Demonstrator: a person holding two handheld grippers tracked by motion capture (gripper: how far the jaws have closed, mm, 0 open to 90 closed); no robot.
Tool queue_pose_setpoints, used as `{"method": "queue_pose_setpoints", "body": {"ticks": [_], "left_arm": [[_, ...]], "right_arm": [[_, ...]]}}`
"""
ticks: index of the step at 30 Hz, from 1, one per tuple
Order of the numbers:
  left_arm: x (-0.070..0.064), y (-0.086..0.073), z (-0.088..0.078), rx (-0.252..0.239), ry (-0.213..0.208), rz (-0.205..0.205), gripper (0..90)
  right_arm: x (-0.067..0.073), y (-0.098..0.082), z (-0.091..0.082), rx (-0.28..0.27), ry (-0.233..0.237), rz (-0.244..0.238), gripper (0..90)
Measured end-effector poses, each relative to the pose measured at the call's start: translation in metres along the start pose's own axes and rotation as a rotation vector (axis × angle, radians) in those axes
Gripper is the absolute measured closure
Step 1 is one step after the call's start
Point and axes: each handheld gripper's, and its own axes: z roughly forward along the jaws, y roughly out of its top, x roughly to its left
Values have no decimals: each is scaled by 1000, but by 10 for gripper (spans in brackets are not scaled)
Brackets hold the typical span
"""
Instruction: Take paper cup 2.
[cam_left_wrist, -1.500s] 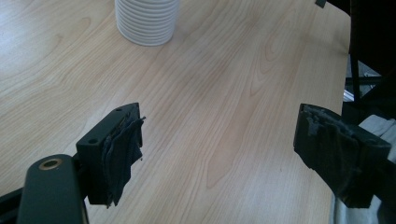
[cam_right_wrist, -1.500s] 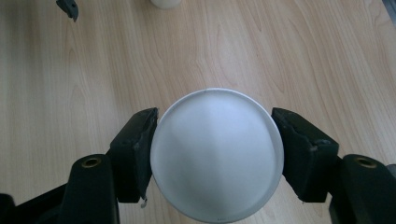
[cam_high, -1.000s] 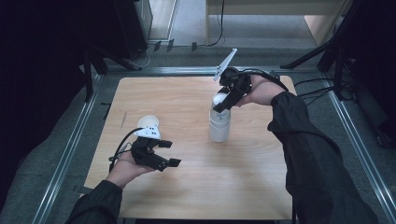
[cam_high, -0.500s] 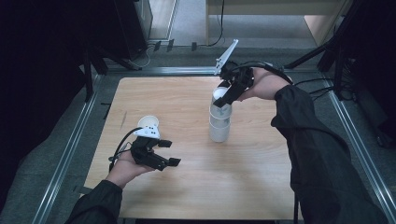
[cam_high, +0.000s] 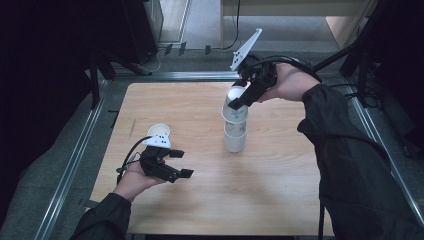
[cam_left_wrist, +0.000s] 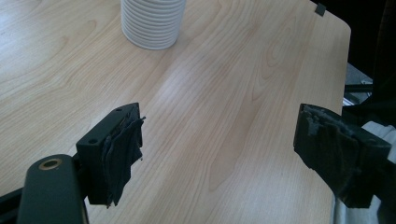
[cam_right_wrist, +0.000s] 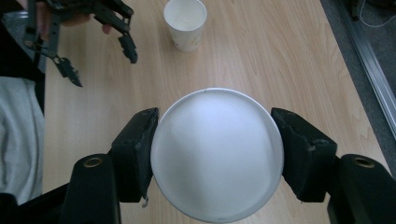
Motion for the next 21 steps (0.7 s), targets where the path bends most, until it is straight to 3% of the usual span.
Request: {"method": "queue_pose_setpoints", "body": {"ticks": [8,11,21], "left_arm": [[-1,1,0,-6,-4,5,157],[-1,1,1,-3,-6,3,157],[-1,3,2,-12,-13,7,157]], "right_arm": [[15,-5,-10,-14,19,-30,355],[23,-12,-6,-29,36,-55,356],[35,-31,8,-66,87,-47,359]]}}
